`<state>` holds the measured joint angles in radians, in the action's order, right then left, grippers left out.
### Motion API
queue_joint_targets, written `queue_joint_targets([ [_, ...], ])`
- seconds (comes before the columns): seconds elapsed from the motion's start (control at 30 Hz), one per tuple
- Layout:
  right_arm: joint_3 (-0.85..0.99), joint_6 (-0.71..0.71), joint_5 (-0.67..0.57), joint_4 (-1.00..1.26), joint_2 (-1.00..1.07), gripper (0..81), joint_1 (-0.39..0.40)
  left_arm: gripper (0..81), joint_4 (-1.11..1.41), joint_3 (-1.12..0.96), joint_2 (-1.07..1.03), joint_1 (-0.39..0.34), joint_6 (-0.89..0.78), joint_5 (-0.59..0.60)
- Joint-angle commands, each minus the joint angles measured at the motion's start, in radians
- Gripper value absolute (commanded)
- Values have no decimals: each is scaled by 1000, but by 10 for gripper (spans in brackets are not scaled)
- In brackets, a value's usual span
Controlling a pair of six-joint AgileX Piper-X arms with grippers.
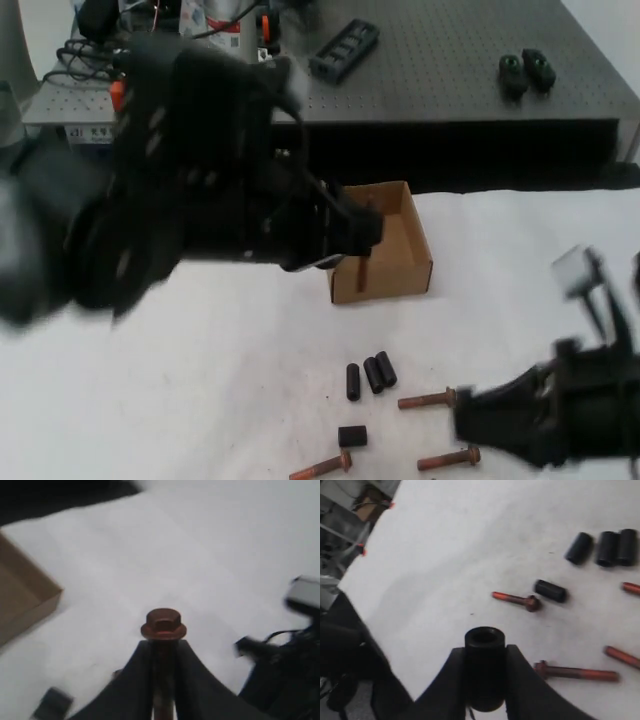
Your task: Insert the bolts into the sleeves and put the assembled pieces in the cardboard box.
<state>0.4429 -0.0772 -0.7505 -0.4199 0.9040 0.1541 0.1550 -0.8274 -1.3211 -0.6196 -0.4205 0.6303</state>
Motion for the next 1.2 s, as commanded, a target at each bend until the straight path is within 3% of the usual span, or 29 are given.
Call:
queue_joint_targets([
  [0.0, -50, -118, -34, 264, -3, 33, 115, 7, 135, 19, 15, 3, -71, 46],
  [0.1, -58, -219, 77, 460, 20, 33, 214, 7, 217, 52, 14, 1, -157, 78],
  [0.2, -55, -245, 193, 612, 43, 33, 251, 7, 210, 52, 14, 1, -164, 95],
  [0.37, -47, -266, 206, 739, 84, 33, 256, 7, 212, 52, 14, 1, -171, 103],
  [1.0, -30, -267, 292, 817, 84, 33, 256, 1, 123, 52, 14, 1, -83, 189],
  [1.1, -30, -267, 292, 832, 84, 33, 256, 148, 68, 52, 14, 1, -41, 189],
  [1.17, -30, -256, 292, 832, 84, 33, 254, 369, 57, 52, 14, 1, -15, 189],
])
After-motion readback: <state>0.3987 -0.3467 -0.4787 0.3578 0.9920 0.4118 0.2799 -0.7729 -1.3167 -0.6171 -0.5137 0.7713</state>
